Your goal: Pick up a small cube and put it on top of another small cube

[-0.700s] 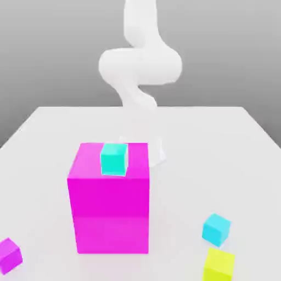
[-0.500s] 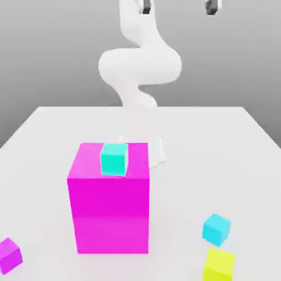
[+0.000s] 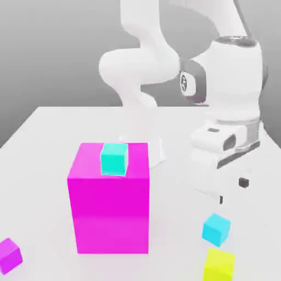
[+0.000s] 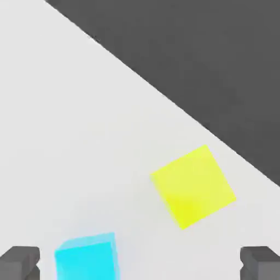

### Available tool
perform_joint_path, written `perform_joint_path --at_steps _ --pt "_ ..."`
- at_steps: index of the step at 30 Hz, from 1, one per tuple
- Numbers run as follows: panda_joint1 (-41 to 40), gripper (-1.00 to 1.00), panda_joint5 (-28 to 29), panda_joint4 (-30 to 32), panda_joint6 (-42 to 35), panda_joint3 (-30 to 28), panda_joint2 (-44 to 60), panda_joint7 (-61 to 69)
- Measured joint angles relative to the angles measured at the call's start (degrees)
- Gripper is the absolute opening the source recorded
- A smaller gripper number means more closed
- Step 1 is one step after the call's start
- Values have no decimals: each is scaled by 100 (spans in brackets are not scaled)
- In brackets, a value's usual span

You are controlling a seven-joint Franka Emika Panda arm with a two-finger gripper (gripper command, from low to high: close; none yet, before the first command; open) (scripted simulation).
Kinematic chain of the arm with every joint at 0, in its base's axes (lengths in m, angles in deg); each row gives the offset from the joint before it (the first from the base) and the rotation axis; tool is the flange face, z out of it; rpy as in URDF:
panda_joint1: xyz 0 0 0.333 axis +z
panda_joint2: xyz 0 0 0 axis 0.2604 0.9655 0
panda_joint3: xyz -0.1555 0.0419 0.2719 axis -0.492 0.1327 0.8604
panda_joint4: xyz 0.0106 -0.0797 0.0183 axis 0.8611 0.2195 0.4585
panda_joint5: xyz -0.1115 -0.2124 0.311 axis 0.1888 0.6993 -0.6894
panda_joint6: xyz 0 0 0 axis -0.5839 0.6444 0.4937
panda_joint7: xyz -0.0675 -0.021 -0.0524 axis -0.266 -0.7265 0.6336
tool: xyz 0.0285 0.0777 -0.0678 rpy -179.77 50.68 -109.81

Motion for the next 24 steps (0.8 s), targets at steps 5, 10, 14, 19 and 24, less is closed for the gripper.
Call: perform_joint_path --at_steps 5,10,14,19,24 --pt "226 0 422 36 734 -184 1034 -134" --pt "326 -100 509 -68 1193 -301 1607 -202" --pt "333 -100 533 -83 1252 -312 1685 -224" --pt "242 -100 400 65 640 -188 923 -118" --pt "-108 -100 13 16 -402 -285 -67 174"
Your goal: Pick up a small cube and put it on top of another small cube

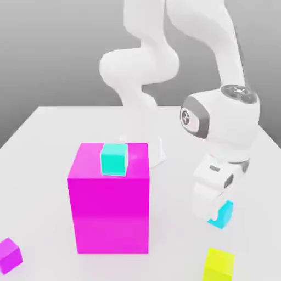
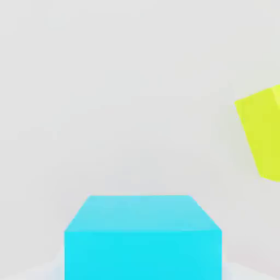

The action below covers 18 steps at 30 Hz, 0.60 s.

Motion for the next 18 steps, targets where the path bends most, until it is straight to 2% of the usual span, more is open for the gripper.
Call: perform_joint_path --at_steps 6,15,18 --pt "-598 -100 -60 -336 -1490 -363 -1152 72" --pt "-1628 -100 393 -848 -3721 -981 -2889 -211" --pt "-1771 -100 460 -603 -3479 -1059 -2895 -242"
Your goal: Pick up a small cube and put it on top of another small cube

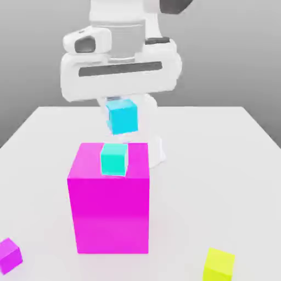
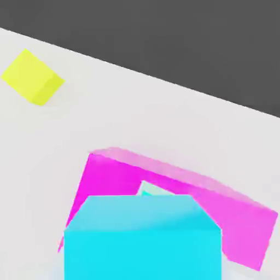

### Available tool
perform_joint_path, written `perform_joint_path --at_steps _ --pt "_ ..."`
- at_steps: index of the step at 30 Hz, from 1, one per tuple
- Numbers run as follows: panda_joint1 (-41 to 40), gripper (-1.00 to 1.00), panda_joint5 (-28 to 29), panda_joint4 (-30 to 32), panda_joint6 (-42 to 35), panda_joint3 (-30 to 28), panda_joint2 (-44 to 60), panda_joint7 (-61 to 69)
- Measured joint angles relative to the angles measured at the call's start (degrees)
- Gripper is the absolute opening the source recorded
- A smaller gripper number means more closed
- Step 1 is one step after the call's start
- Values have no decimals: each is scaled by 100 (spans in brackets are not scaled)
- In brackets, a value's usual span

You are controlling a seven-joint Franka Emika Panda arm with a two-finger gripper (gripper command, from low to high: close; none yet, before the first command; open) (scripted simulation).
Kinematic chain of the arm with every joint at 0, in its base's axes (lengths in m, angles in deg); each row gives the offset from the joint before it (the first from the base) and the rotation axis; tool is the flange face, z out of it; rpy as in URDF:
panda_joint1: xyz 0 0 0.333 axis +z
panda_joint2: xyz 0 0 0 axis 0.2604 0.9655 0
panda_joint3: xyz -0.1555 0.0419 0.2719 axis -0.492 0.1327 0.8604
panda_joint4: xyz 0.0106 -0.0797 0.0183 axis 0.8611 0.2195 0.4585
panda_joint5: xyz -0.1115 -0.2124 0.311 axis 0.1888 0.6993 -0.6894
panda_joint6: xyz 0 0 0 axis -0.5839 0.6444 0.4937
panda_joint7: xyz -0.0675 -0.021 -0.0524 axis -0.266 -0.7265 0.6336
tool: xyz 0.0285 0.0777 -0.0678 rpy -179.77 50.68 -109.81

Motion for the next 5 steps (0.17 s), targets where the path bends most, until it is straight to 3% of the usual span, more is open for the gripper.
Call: perform_joint_path --at_steps 1,2,5 --pt "-15 -100 6 137 213 -14 75 3" --pt "-25 100 8 267 418 -25 152 7" --pt "-25 100 8 267 418 -25 152 8"
